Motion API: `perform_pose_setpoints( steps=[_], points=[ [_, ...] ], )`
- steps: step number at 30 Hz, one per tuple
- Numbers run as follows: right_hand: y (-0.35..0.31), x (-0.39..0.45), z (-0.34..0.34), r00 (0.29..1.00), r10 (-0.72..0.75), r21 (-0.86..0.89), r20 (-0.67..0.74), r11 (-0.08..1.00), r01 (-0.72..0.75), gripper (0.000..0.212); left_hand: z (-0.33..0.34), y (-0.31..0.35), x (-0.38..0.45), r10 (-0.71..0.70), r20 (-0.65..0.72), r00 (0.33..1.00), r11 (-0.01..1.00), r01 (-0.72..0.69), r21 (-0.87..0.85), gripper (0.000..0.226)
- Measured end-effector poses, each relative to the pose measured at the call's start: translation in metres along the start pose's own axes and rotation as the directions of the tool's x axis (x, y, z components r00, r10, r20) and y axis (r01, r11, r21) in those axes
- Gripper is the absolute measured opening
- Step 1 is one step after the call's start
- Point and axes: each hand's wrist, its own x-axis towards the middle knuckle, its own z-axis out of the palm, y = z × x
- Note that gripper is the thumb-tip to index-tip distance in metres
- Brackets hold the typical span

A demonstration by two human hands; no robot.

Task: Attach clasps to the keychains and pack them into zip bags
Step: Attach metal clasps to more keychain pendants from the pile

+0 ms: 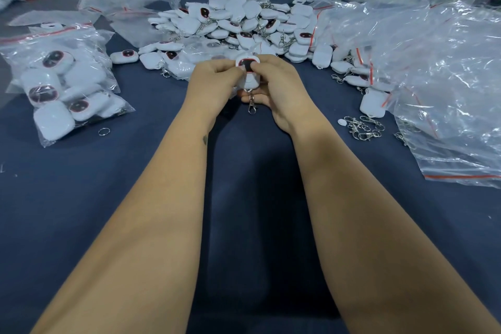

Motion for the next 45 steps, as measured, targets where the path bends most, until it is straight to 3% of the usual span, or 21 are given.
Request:
perform_pose_setpoints(
  steps=[5, 14, 18, 25, 32, 36, 39, 42, 45],
  points=[
    [0.003, 0.001, 0.001, 0.999, -0.035, -0.05, -0.032, 0.998, 0.033, 0.011, 0.0, 0.003, -0.002, -0.002, 0.013, 1.0, 1.0, 0.002, -0.015, 0.033],
    [0.005, 0.001, 0.001, 0.998, -0.06, -0.059, -0.03, 0.997, 0.058, 0.014, 0.0, 0.004, -0.003, -0.027, 0.027, 0.999, 1.0, 0.027, -0.008, 0.015],
    [0.006, 0.002, 0.002, 0.999, -0.043, -0.041, -0.019, 0.998, 0.042, 0.014, 0.0, 0.001, -0.001, -0.017, 0.007, 1.0, 0.999, 0.017, 0.031, 0.025],
    [0.008, 0.002, 0.001, 0.999, -0.041, -0.111, -0.007, 0.993, 0.04, 0.015, 0.002, -0.001, 0.002, -0.005, -0.06, 0.998, 0.997, 0.01, 0.077, 0.014],
    [0.005, 0.001, 0.002, 0.999, -0.041, -0.08, -0.022, 0.996, 0.039, 0.016, 0.003, -0.005, 0.004, 0.051, -0.076, 0.996, 0.993, -0.042, 0.112, 0.02],
    [0.004, 0.001, -0.002, 0.997, -0.034, 0.041, -0.069, 0.999, 0.036, 0.008, -0.002, -0.007, 0.008, 0.001, -0.196, 0.981, 1.0, 0.004, 0.023, 0.019],
    [0.001, 0.004, -0.008, 0.993, -0.02, 0.216, -0.116, 0.975, 0.045, 0.007, -0.004, -0.011, 0.006, 0.066, -0.216, 0.974, 0.981, -0.024, 0.191, 0.029],
    [-0.002, 0.005, -0.011, 0.988, -0.036, 0.326, -0.15, 0.942, 0.084, 0.003, -0.002, -0.011, 0.003, 0.115, -0.145, 0.983, 0.936, -0.058, 0.348, 0.047],
    [-0.004, 0.002, -0.01, 0.99, -0.056, 0.438, -0.129, 0.893, 0.107, 0.01, 0.002, -0.008, -0.003, 0.187, -0.112, 0.976, 0.893, -0.121, 0.434, 0.047]
  ],
)
